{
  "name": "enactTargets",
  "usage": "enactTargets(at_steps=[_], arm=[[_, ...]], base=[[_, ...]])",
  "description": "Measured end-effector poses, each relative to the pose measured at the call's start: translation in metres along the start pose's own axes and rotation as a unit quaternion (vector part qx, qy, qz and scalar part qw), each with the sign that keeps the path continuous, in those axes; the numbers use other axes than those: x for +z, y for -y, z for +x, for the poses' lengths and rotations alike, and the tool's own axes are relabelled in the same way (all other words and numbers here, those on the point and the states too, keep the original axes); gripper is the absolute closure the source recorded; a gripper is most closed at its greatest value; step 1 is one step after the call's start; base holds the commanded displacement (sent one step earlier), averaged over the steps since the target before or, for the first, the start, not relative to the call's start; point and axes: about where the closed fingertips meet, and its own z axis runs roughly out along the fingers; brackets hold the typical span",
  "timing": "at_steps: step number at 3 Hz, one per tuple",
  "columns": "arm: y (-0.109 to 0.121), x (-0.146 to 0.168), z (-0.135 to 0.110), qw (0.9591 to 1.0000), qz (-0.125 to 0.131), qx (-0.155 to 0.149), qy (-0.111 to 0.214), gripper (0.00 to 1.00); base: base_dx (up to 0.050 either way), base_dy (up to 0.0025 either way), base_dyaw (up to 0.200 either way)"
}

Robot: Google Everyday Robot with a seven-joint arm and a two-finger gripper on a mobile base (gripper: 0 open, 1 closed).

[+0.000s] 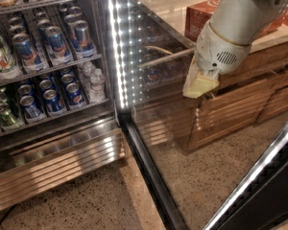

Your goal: Close right fridge door

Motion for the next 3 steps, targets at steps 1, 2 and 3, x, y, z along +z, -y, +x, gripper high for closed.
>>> enactTargets(at_steps=[1, 2, 3], arm=[[0.0000, 0.0000, 0.0000, 1.0000, 0.000, 0.000, 0.000, 1.00], [0.0000, 0.0000, 0.0000, 1.0000, 0.000, 0.000, 0.000, 1.00], [0.0000, 0.0000, 0.0000, 1.0000, 0.000, 0.000, 0.000, 1.00]], base=[[0.000, 0.00024, 0.193], [-0.050, -0.00033, 0.002], [-0.049, -0.00004, 0.000]])
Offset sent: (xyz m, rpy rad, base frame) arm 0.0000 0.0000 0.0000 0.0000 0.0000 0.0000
